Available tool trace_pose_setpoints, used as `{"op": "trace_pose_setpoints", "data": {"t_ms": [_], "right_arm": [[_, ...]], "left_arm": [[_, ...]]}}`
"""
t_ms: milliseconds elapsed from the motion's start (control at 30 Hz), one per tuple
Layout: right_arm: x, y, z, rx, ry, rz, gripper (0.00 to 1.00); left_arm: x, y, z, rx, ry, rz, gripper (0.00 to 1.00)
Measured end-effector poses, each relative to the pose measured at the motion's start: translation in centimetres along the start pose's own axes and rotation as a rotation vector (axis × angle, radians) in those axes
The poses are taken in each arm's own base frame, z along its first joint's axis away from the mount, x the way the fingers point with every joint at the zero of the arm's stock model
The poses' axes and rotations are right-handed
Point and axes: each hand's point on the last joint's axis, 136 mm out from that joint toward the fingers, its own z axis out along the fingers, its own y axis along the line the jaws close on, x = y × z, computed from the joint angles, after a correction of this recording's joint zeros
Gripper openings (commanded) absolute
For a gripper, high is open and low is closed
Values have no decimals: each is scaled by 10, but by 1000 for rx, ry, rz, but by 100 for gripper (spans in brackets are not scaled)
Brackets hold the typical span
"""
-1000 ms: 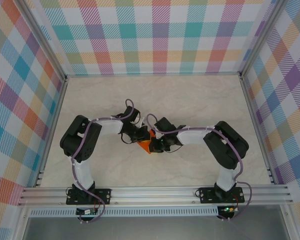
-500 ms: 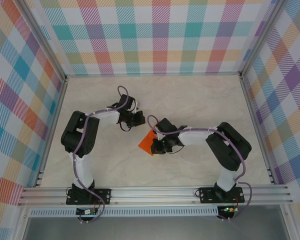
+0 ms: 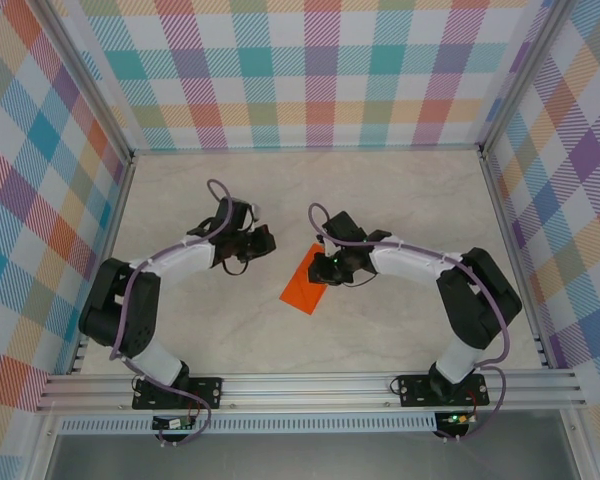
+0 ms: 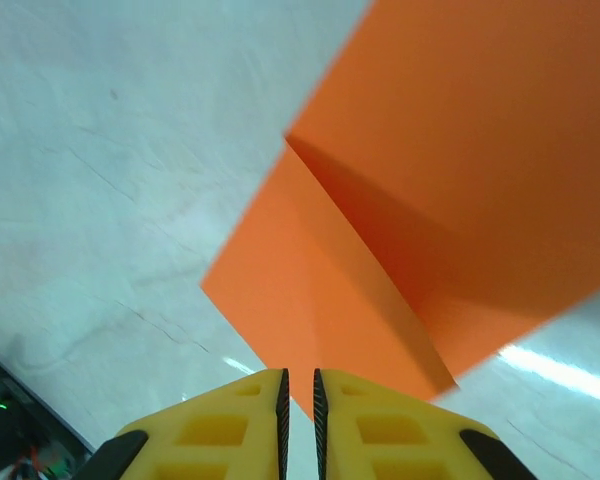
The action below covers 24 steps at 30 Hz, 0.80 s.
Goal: Fold a paper plane with a square sheet of paper (pick it up from the middle)
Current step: Fold the triangle a second time at the center of the table.
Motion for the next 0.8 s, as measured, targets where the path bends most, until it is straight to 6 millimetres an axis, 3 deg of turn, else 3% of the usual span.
{"op": "trace_pose_setpoints", "data": {"t_ms": [167, 267, 467, 800], "right_arm": [[-4, -7, 20, 22, 27, 36, 10], [1, -17, 30, 49, 57, 61, 9], [6, -29, 36, 93, 76, 77, 8], [5, -35, 37, 117, 79, 80, 8]], "left_arm": [[32, 9, -2, 18, 38, -67, 1], [46, 0, 3, 53, 75, -78, 0], [57, -22, 24, 114, 126, -58, 0], [67, -29, 56, 128, 198, -48, 0]]}}
